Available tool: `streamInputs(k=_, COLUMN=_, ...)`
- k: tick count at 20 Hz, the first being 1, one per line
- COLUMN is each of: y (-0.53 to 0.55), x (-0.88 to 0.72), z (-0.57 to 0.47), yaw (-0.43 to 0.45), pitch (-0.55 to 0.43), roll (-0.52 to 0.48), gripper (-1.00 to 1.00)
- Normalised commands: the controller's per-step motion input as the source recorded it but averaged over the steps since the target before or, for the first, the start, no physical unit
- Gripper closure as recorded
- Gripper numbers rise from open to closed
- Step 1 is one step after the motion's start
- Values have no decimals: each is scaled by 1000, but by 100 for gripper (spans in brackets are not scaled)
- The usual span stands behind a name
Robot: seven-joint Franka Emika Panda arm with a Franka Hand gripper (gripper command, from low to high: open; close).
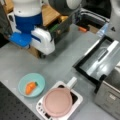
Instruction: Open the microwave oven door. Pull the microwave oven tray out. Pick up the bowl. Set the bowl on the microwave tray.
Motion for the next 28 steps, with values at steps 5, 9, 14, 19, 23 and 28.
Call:
streamInputs(k=5, y=-421, x=530, z=133, yaw=164, pitch=221, roll=-61, gripper=-100)
streamInputs(k=9, y=-399, x=413, z=192, yaw=142, pitch=224, roll=-86, gripper=-100)
streamInputs(k=14, y=-332, x=373, z=45, yaw=128, pitch=145, roll=-120, gripper=-100)
streamInputs(k=19, y=-247, x=346, z=-73, yaw=110, pitch=110, roll=-124, gripper=-100)
streamInputs(k=23, y=-122, x=271, z=-44, yaw=133, pitch=113, roll=-68, gripper=-100)
streamInputs(k=28, y=-109, x=305, z=-67, yaw=171, pitch=72, roll=-1, gripper=-100)
